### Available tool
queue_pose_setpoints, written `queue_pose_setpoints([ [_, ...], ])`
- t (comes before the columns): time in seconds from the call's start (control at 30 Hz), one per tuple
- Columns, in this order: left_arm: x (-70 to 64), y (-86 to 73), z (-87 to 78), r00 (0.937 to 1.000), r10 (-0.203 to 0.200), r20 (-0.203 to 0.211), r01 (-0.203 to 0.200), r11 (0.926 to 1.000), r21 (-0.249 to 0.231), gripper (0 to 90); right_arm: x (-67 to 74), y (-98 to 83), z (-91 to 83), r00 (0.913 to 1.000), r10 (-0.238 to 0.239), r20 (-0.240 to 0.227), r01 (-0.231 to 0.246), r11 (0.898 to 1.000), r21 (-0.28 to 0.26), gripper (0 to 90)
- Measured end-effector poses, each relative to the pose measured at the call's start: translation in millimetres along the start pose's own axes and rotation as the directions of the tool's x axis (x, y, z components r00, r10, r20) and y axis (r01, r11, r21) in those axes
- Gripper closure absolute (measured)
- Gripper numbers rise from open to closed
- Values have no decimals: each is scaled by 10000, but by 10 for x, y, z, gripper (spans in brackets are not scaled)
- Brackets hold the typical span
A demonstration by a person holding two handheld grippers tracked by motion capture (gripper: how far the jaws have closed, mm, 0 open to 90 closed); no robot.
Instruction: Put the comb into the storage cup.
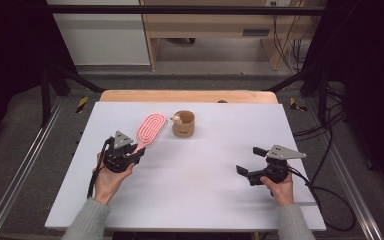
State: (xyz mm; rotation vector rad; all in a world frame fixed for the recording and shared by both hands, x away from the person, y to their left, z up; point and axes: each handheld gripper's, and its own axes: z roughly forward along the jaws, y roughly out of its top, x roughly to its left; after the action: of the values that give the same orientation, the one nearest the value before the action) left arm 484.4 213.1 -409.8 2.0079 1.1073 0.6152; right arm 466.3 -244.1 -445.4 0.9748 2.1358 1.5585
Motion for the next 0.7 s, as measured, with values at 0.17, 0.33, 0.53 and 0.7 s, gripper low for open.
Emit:
queue_pose_setpoints([
  [0.17,-45,2,2,10000,45,30,-45,10000,-30,686,24,18,12,10000,29,-33,-29,10000,-38,3],
  [0.33,-119,9,-2,9998,176,137,-175,9998,-100,686,80,58,38,10000,28,-18,-28,10000,-56,3],
  [0.53,-190,21,-13,9995,262,169,-259,9994,-217,686,156,102,81,9999,18,-116,-19,9999,-132,4],
  [0.7,-230,29,-19,9992,341,204,-336,9991,-245,686,210,130,113,9999,-5,-150,3,9999,-157,4],
])
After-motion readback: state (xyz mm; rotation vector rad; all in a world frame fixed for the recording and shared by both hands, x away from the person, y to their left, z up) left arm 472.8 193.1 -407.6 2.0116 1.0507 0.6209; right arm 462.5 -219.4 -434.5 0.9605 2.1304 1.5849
